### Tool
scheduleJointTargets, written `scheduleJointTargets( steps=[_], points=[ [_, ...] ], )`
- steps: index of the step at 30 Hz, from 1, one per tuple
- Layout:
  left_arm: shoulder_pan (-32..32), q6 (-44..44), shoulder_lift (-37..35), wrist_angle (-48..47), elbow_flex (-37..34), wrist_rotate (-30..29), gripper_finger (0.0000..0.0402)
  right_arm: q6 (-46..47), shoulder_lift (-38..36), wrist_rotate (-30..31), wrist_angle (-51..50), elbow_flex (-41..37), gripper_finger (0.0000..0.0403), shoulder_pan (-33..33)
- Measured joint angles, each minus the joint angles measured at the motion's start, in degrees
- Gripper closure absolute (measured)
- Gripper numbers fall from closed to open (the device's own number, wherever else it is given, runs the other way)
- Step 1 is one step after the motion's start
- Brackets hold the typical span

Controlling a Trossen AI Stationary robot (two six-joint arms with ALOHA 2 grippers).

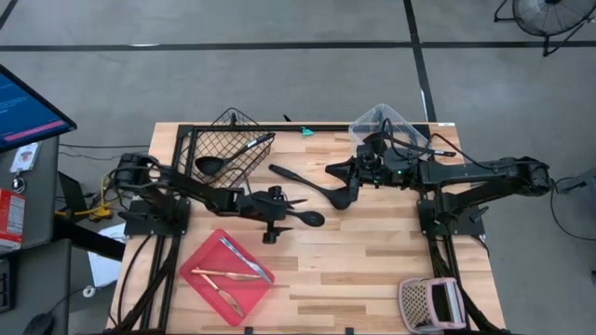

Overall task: Pick & Place Kitchen Items
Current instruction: Put the black slotted serving spoon into the wire basket

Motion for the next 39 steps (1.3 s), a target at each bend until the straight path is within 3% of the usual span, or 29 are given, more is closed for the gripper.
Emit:
scheduleJointTargets(
  steps=[11,27,31,39],
  points=[
    [4.1,0.9,5.0,3.8,0.0,5.2,0.0103,-0.4,0.0,-0.1,0.0,0.0,0.0351,0.2],
    [4.1,0.5,13.6,10.8,-0.2,6.6,0.011,-0.5,0.0,0.0,-3.3,0.0,0.0351,0.2],
    [4.1,0.2,13.7,11.1,-1.5,6.5,0.015,-0.6,0.0,0.0,-3.3,0.0,0.0351,0.2],
    [4.3,-0.5,13.8,11.1,-2.2,5.6,0.0295,-0.5,0.0,0.0,-3.2,0.0,0.0351,0.0]
  ],
)
